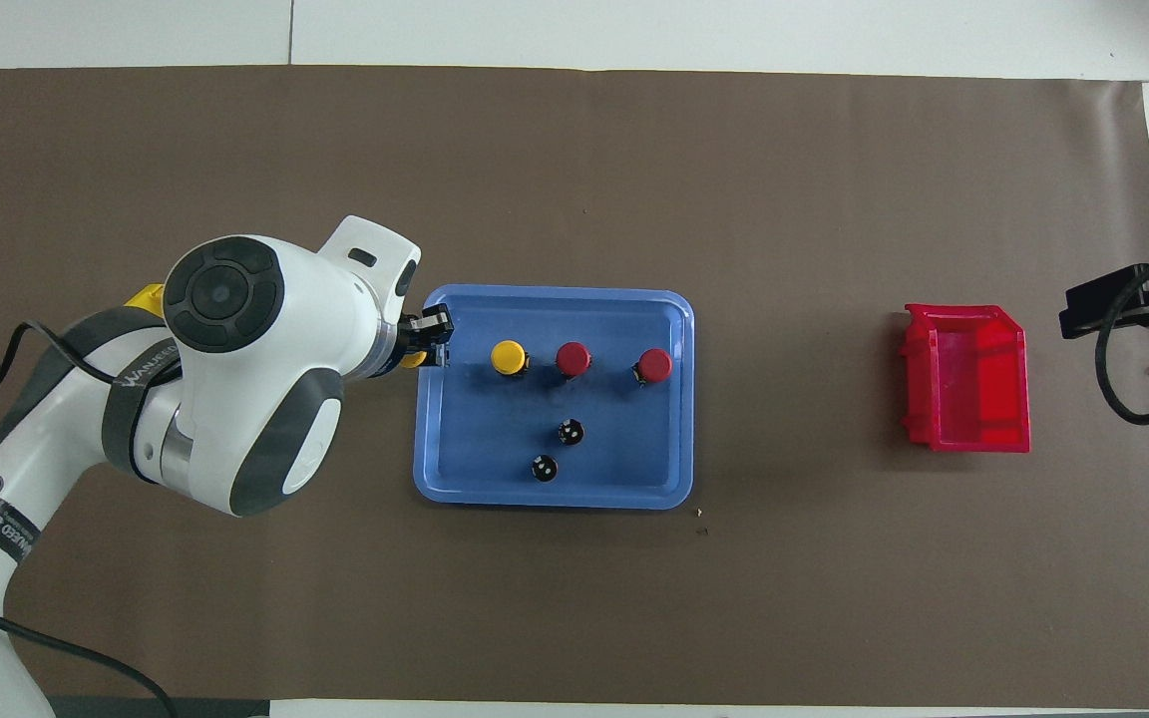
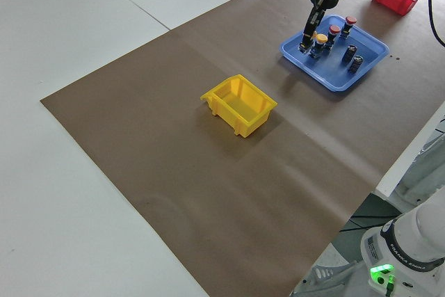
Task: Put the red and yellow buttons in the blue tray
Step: 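Lower the yellow button into the tray and open the left gripper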
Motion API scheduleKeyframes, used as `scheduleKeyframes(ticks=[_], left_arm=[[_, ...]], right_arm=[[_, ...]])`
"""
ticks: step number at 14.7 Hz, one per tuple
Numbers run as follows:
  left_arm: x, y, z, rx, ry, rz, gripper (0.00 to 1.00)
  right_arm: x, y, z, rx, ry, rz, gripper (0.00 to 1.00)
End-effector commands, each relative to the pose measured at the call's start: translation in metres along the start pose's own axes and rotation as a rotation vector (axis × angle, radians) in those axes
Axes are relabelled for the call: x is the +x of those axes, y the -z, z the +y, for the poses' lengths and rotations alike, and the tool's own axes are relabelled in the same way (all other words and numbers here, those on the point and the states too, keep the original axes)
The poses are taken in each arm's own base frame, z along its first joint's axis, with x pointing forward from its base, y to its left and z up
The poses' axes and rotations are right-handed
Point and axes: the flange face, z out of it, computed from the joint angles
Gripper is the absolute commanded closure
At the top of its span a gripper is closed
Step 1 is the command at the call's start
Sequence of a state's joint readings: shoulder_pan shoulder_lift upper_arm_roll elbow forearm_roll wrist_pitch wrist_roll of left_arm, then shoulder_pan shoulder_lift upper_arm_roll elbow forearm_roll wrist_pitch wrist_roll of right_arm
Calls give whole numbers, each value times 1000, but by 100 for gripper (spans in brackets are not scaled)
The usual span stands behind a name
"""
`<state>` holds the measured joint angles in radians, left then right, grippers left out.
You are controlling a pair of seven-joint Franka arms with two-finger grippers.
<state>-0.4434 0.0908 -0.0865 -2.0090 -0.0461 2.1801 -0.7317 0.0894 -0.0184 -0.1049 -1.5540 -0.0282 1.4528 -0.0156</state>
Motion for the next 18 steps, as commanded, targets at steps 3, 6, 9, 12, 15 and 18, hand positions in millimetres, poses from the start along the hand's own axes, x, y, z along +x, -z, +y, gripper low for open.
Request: scheduleKeyframes(ticks=[3, 6, 9, 12, 15, 18], left_arm=[[-12, -30, 1, -8, 14, -13, 98], [-12, -46, -2, -17, 16, -3, 97], [-13, -46, -1, -18, 17, -2, 97], [-11, -51, 0, -21, 19, 2, 94], [-10, -52, 0, -26, 19, 7, 63], [-10, -53, 0, -25, 25, 6, 43]], right_arm=[[-10, 0, 7, 11, 20, -14, 0], [-14, 0, 7, 12, 27, -32, 0], [-18, 3, 8, 12, 29, -28, 0], [-17, 3, 12, 13, 78, -17, 0], [-17, 3, 21, 14, 61, -9, 0], [-17, 4, 19, 13, 59, -8, 0]])
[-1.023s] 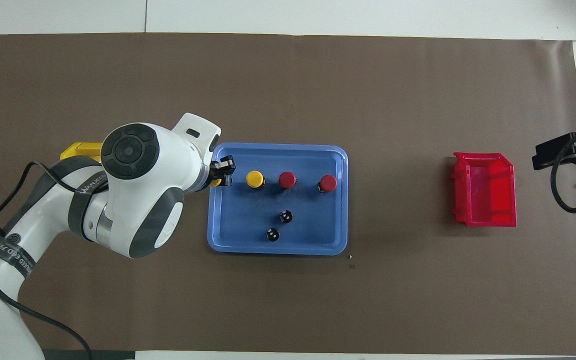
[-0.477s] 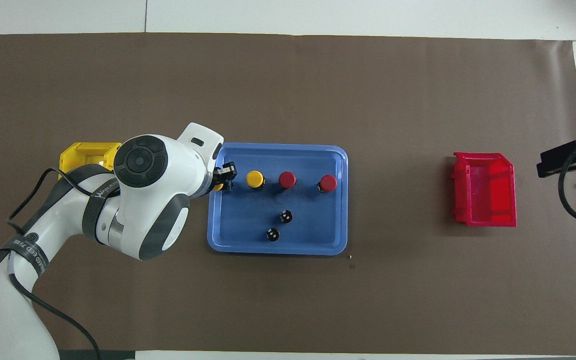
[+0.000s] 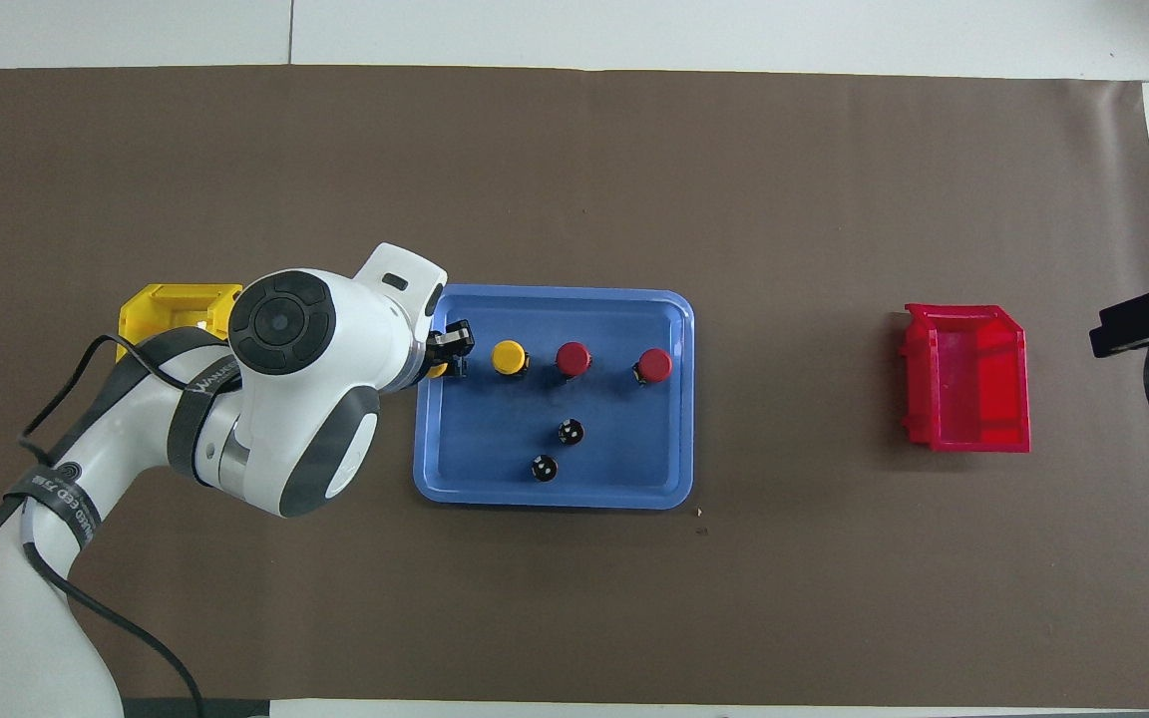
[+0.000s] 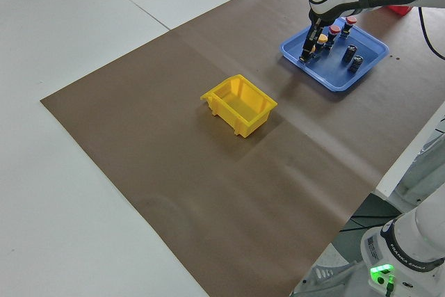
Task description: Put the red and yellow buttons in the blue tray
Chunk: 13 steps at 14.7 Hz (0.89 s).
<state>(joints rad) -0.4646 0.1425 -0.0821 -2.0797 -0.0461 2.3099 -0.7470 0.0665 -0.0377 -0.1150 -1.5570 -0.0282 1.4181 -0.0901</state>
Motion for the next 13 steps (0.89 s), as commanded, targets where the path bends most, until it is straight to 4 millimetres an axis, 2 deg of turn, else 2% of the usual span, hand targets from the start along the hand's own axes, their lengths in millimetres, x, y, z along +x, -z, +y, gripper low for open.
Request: scheduleKeyframes(ticks=[1, 4, 5, 6, 8, 11, 12, 13], left_arm=[[-2, -3, -1, -20, 22, 2, 40], [-1, -2, -1, -18, 21, 1, 25], [1, 0, -2, -17, 20, 1, 17], [4, 1, -4, -8, 15, 3, 2], [15, 11, -11, 43, -24, 17, 0], [52, 52, -49, 132, -149, -73, 0], [67, 70, -65, 145, -209, -107, 0], [85, 96, -83, 148, -278, -135, 0]], right_arm=[[-5, -1, -1, 6, 21, 11, 0], [-7, -2, -7, 6, 33, -2, 0], [-7, -2, -7, 6, 35, -2, 0], [-7, -2, -7, 6, 35, -2, 0], [-7, -2, -6, 6, 33, -2, 0], [-7, -2, -7, 6, 35, -2, 0], [-7, -2, -7, 6, 35, -2, 0], [-7, -2, -7, 6, 35, -2, 0]])
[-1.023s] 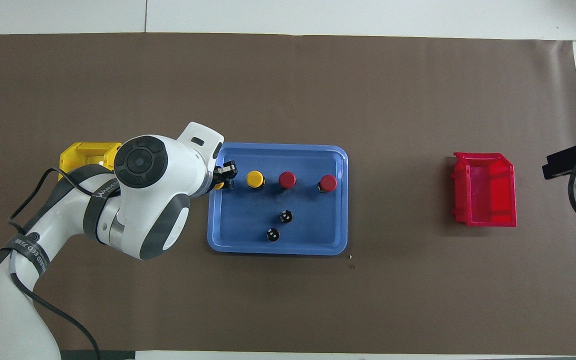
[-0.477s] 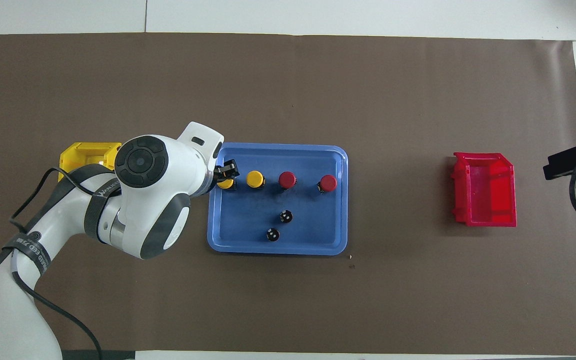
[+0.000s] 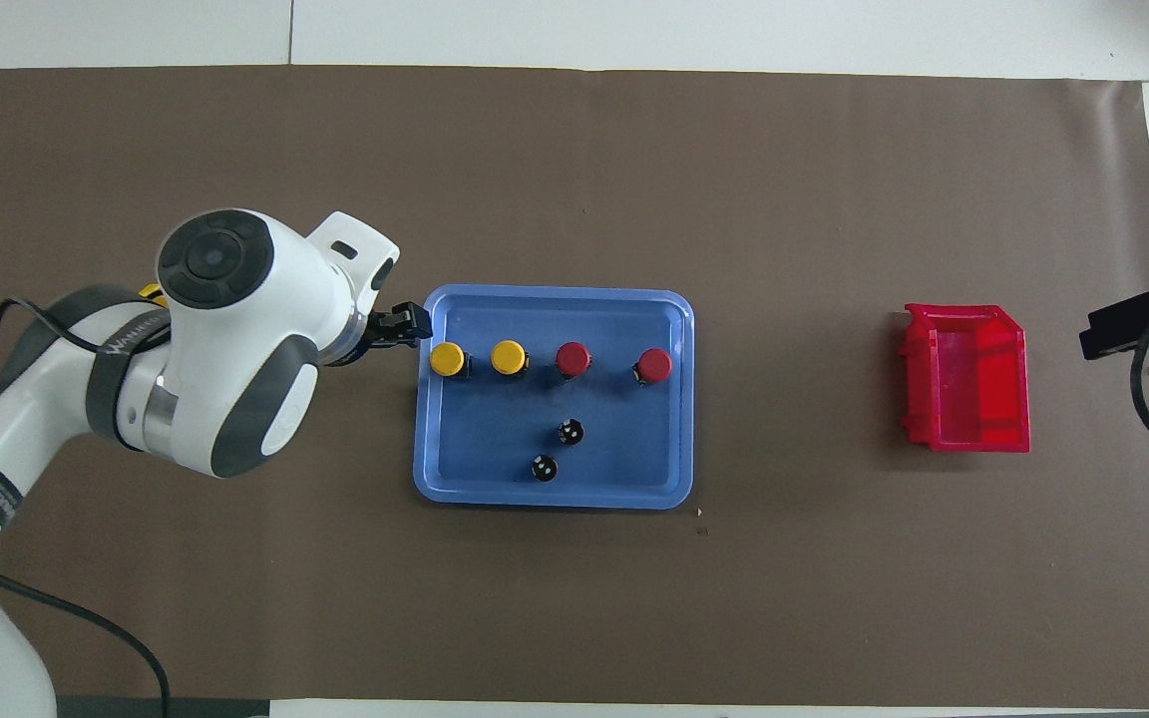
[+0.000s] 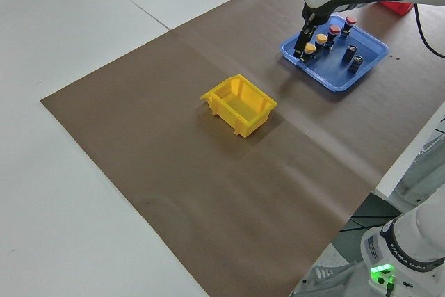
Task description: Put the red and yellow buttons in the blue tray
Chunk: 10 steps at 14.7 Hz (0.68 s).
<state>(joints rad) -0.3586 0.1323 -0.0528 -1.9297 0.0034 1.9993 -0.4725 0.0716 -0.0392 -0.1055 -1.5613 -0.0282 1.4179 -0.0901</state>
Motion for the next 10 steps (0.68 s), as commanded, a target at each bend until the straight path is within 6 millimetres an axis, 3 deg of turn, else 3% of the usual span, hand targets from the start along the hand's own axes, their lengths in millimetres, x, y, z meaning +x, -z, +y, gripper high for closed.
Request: scheduleKeyframes(ticks=[1, 4, 7, 9, 10], left_arm=[[31, 70, -63, 21, -144, -33, 0], [45, 146, -135, -4, -107, 9, 0], [40, 193, -186, -15, -160, -22, 0], [33, 210, -208, -56, -149, -23, 0], [30, 215, -209, -56, -148, -14, 0]], right_arm=[[-7, -1, 1, 8, 20, 0, 0], [-7, -1, 1, 8, 20, 0, 0], [-7, -1, 1, 8, 20, 0, 0], [-7, -1, 1, 8, 20, 0, 0], [-7, -1, 1, 8, 20, 0, 0]])
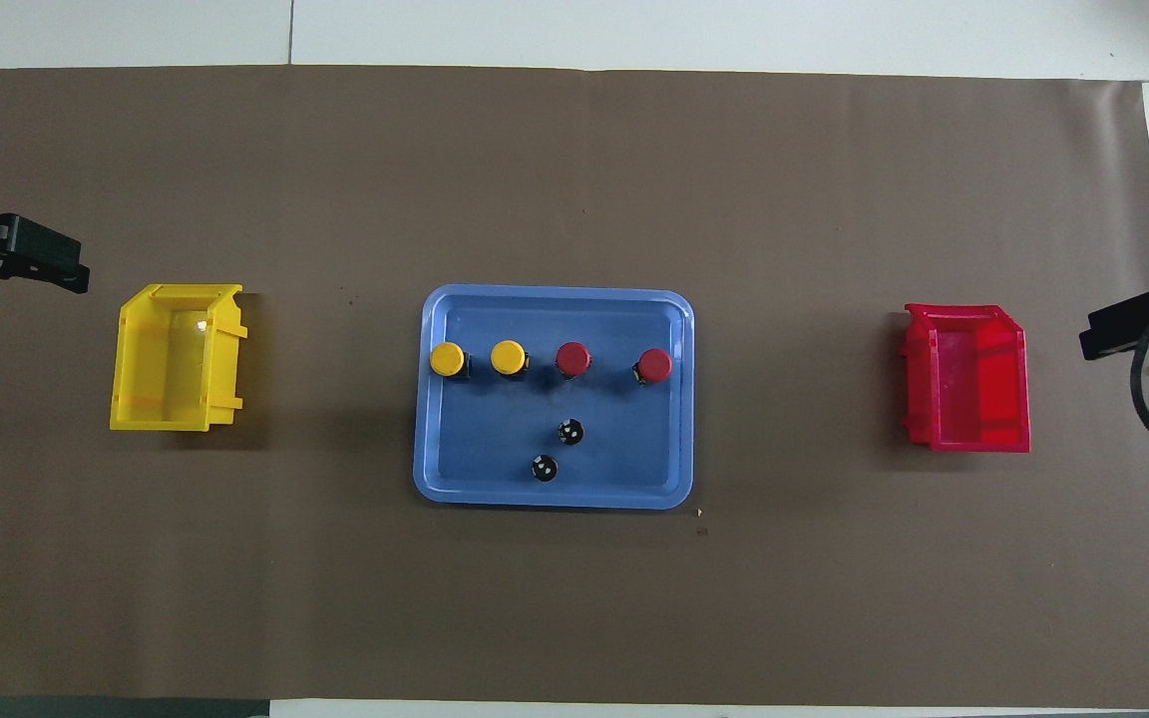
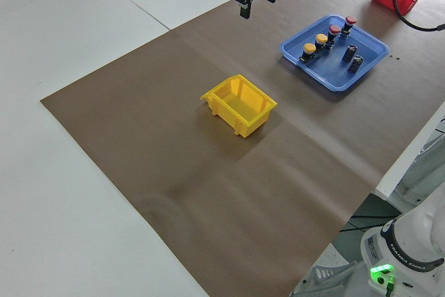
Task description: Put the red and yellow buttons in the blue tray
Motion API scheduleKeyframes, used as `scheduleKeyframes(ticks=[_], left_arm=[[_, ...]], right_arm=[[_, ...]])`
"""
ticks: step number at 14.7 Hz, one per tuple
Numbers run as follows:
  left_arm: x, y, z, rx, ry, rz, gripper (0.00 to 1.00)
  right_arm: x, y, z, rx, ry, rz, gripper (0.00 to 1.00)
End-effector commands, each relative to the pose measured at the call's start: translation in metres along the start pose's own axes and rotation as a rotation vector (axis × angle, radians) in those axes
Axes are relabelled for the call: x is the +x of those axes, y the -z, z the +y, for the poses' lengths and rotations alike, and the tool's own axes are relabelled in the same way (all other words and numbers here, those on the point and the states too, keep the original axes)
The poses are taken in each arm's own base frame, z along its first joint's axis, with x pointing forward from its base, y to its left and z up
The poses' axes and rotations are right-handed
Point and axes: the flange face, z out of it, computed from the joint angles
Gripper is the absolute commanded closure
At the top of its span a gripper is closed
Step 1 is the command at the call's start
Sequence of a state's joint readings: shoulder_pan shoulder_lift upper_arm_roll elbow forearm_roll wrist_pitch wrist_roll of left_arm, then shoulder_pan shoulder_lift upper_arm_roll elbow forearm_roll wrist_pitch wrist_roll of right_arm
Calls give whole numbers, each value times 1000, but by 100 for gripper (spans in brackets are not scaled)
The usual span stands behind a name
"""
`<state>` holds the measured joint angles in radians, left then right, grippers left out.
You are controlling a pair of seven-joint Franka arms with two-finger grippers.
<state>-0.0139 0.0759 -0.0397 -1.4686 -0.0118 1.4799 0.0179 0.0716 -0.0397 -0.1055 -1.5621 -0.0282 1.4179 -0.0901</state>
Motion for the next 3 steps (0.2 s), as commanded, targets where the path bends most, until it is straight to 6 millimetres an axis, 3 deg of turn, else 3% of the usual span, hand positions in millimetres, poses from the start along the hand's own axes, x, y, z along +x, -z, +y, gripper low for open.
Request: scheduleKeyframes(ticks=[1, 3], left_arm=[[-7, 13, -4, -23, -15, -5, 0], [-7, 13, -4, -22, -14, -5, 0]], right_arm=[[-7, -1, 1, 8, 19, 1, 0], [-7, -1, 1, 8, 20, 1, 0]])
